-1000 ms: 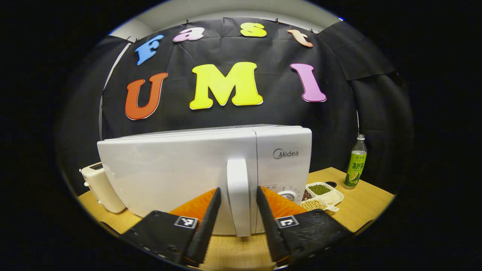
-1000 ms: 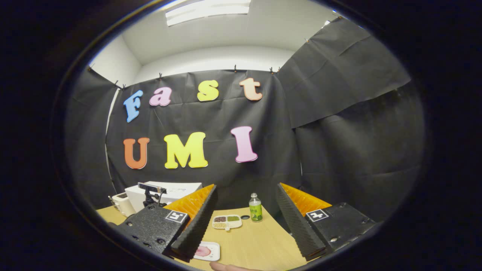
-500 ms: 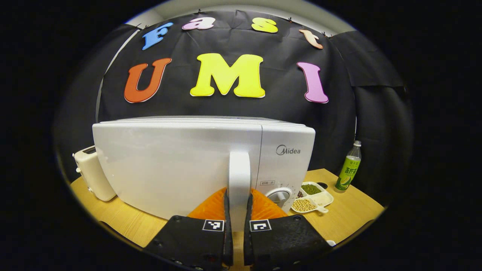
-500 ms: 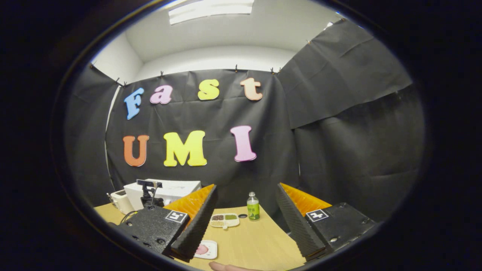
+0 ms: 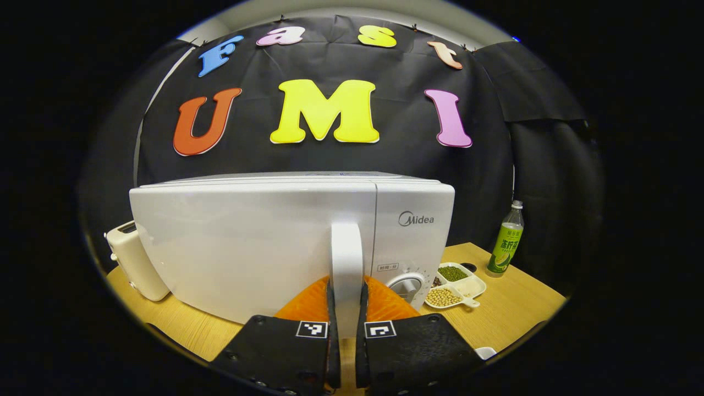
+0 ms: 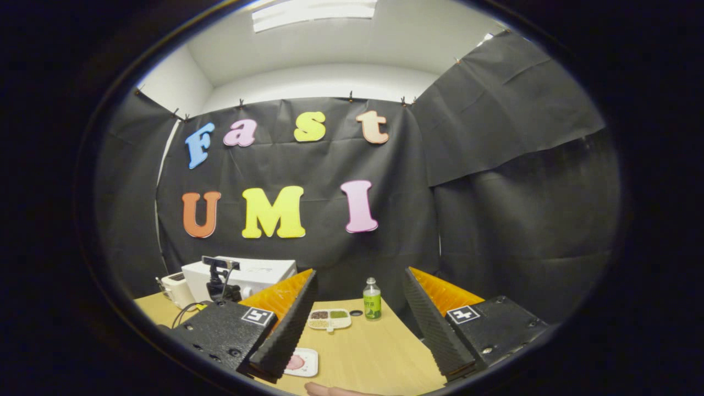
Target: Open the microwave oven with the left hand, put the food in, and close the microwave oven.
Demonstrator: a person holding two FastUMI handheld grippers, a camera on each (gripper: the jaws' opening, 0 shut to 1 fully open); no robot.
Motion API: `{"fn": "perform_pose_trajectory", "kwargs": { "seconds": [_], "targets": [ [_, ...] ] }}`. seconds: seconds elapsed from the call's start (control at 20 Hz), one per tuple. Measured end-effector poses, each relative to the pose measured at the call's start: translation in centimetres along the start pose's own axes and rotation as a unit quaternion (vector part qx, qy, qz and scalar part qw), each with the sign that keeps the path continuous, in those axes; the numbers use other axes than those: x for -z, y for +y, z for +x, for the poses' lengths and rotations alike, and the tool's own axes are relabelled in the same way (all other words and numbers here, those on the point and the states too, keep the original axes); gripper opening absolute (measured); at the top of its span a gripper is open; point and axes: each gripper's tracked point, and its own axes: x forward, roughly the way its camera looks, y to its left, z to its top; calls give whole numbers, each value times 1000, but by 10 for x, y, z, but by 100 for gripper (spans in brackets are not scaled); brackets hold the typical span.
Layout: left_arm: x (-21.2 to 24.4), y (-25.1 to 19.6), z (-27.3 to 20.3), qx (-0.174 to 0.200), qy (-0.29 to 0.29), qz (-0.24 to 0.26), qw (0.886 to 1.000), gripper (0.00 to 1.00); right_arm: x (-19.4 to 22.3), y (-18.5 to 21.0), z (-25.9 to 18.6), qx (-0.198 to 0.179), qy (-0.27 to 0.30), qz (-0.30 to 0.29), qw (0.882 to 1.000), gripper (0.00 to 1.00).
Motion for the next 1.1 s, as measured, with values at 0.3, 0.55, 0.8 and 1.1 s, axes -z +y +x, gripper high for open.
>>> {"fn": "perform_pose_trajectory", "kwargs": {
  "seconds": [0.3,0.55,0.8,1.1],
  "targets": [
    [5,2,-21,-3,1,-4,1000,0,-2,-4,-10,5,-6,1,1000,99],
    [17,18,-98,36,-9,2,999,0,11,1,-16,0,5,4,1000,99],
    [28,59,-172,73,-15,10,997,0,25,22,-31,-19,26,9,999,99],
    [29,156,-267,35,-17,-13,999,27,38,36,-46,-36,29,1,999,99]
  ]
}}
